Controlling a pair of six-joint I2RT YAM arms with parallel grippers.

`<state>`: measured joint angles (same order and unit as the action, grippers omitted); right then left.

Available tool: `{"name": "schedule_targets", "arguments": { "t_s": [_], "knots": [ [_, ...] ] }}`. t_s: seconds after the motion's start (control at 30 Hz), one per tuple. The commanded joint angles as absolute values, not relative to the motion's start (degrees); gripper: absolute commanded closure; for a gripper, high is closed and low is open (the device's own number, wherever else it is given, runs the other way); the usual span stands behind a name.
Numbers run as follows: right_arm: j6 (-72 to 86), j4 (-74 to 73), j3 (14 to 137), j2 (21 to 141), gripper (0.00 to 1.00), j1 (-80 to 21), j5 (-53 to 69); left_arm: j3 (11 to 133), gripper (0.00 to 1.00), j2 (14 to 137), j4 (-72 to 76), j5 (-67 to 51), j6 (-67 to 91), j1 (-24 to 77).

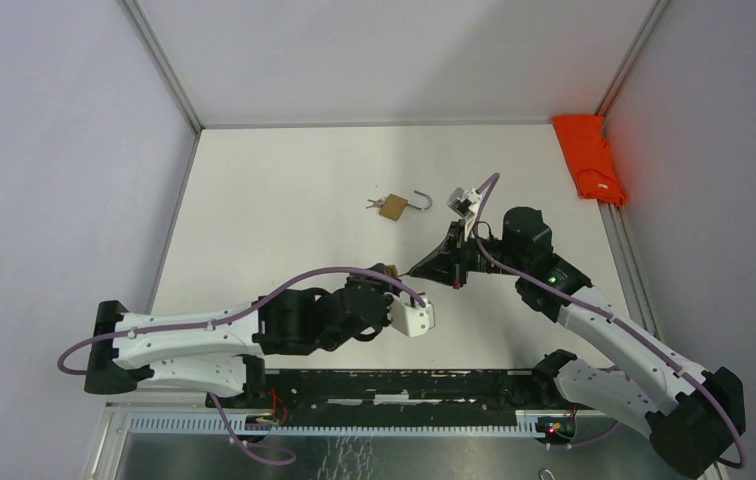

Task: Unlock with the key

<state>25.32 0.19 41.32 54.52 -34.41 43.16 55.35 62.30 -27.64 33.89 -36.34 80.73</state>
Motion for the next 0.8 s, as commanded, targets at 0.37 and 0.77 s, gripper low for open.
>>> {"name": "schedule_targets", "arguments": {
  "t_s": [0.37,0.77],
  "knots": [
    [26.4,4.2,42.5,55.9,1.00,-35.3,42.0,58.4,0.98,62.3,-26.0,33.7,-34.1,80.9],
    [26.5,3.6,42.9,55.2,1.00,-36.2,41.1,58.4,0.98,62.3,-26.2,33.8,-34.0,80.8]
  ]
}}
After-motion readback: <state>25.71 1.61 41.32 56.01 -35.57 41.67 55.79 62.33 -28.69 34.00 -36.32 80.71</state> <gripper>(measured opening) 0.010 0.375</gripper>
